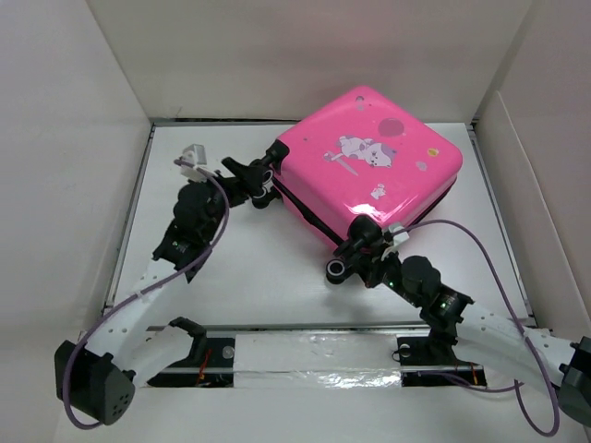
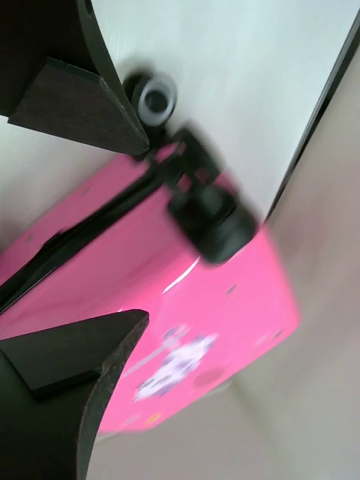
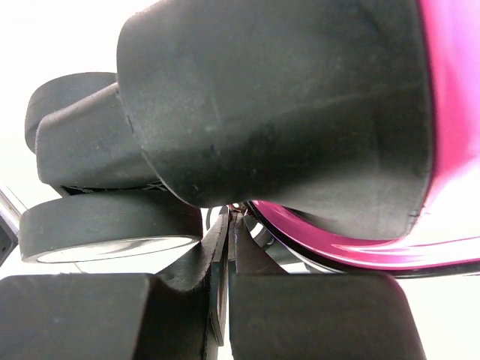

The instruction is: Pack the luggage

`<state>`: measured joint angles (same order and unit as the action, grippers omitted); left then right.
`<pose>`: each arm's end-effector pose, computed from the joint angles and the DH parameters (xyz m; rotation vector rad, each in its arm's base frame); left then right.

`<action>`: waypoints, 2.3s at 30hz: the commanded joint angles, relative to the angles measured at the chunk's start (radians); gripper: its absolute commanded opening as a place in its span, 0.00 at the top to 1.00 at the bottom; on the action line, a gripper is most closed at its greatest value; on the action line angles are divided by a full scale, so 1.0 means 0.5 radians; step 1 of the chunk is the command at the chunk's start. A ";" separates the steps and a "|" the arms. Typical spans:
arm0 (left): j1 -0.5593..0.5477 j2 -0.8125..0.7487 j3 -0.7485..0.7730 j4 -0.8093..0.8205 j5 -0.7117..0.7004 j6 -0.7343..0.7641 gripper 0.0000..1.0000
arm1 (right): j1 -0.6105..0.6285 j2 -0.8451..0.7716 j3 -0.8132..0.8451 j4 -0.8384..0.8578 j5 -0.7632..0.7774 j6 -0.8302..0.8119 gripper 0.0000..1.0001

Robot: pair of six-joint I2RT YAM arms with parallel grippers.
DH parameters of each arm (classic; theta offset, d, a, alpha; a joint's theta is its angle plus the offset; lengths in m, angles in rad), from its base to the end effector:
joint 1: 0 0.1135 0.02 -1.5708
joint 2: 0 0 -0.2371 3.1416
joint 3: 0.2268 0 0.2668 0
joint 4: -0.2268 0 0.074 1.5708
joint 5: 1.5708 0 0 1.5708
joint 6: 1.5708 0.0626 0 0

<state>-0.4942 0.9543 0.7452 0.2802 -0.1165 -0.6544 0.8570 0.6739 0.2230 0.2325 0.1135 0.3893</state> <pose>0.2548 -0.1290 0.3213 -0.2215 1.5423 -0.8309 0.1545 0.1676 0.1727 -0.3478 1.8255 0.7837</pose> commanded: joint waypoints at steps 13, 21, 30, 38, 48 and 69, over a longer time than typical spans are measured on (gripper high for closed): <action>0.381 0.874 0.973 -0.947 0.623 1.468 0.13 | -0.051 -0.016 0.042 0.376 -0.442 -0.079 1.00; 0.381 1.073 1.080 -1.005 0.666 1.610 0.11 | -0.070 -0.090 0.036 0.342 -0.518 -0.088 1.00; 0.341 1.273 1.203 -0.919 0.626 1.646 0.12 | -0.070 -0.081 0.033 0.339 -0.531 -0.088 1.00; 0.320 1.386 1.271 -0.849 0.724 1.653 0.42 | -0.088 -0.053 0.045 0.317 -0.503 -0.088 1.00; 0.099 1.267 0.925 -0.582 0.427 1.218 1.00 | -0.462 -0.142 0.170 0.173 -0.552 -0.058 1.00; -1.156 0.715 0.096 0.344 0.220 0.435 1.00 | -1.126 0.170 0.383 0.256 -0.860 -0.131 1.00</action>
<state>-1.0367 1.3266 0.7589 0.2970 -0.2104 -0.3740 0.1406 0.7433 0.4099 0.0208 -0.1303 0.3431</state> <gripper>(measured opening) 0.324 0.009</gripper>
